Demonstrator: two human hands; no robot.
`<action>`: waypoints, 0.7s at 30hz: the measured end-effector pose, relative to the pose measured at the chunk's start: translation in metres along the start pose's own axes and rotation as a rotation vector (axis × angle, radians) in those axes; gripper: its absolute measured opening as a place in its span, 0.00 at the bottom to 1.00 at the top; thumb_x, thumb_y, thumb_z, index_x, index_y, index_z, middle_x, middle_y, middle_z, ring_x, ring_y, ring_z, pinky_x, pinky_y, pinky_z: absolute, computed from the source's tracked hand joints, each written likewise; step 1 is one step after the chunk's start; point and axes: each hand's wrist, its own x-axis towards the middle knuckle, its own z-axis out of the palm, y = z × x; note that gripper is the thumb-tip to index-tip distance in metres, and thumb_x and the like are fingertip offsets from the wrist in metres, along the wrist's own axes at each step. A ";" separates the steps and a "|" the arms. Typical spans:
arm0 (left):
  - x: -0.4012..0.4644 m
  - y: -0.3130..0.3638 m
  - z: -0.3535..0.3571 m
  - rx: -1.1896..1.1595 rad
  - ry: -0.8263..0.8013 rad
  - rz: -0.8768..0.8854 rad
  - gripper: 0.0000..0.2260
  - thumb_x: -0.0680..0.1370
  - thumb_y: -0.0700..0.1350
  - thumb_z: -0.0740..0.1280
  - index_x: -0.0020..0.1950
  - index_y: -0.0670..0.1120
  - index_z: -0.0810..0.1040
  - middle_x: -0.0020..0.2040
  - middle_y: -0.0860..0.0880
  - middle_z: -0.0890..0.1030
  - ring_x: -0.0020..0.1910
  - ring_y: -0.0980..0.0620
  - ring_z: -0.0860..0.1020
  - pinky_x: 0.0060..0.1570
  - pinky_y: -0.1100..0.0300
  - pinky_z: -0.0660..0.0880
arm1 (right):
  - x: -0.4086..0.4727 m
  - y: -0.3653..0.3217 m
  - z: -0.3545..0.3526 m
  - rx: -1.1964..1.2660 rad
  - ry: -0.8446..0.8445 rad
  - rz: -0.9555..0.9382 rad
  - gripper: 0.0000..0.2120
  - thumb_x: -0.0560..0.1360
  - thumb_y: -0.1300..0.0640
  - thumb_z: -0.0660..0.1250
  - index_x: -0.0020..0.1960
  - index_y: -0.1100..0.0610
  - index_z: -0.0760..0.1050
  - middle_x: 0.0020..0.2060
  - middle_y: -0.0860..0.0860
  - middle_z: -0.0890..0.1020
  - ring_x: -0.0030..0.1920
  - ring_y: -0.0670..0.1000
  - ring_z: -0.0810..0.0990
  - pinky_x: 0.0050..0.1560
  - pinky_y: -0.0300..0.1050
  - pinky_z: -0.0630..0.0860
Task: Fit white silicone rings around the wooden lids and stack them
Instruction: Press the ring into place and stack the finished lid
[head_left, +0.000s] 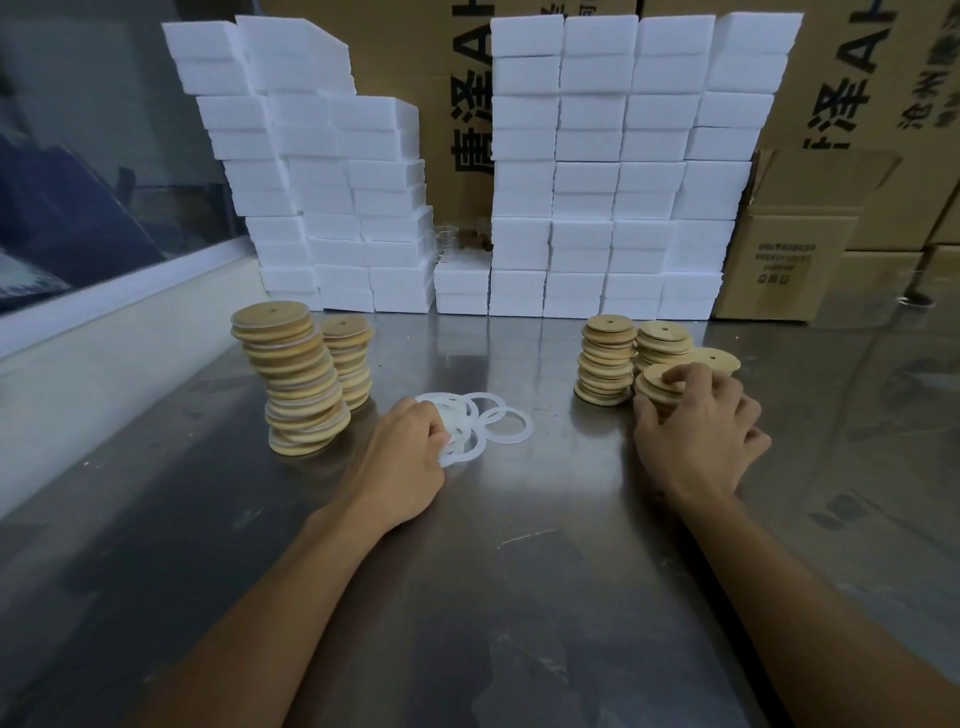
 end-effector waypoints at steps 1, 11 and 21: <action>0.000 0.001 0.000 -0.009 0.021 0.009 0.08 0.79 0.40 0.64 0.40 0.46 0.71 0.42 0.51 0.73 0.39 0.54 0.71 0.38 0.60 0.67 | 0.000 0.000 -0.001 0.002 0.007 -0.003 0.16 0.75 0.46 0.68 0.59 0.50 0.70 0.64 0.56 0.71 0.67 0.60 0.65 0.62 0.59 0.62; -0.001 0.008 -0.004 -0.170 0.139 0.062 0.06 0.79 0.37 0.62 0.50 0.47 0.74 0.43 0.54 0.76 0.41 0.53 0.74 0.36 0.65 0.69 | -0.003 -0.004 -0.002 0.319 0.117 -0.127 0.07 0.79 0.55 0.63 0.55 0.54 0.66 0.50 0.53 0.78 0.52 0.61 0.76 0.49 0.54 0.68; -0.003 0.019 -0.009 -0.331 0.206 0.009 0.08 0.76 0.35 0.65 0.45 0.48 0.79 0.32 0.58 0.75 0.30 0.57 0.73 0.31 0.74 0.67 | -0.027 -0.025 0.000 0.764 -0.135 -0.308 0.09 0.81 0.58 0.63 0.56 0.46 0.69 0.42 0.44 0.82 0.36 0.45 0.83 0.39 0.47 0.81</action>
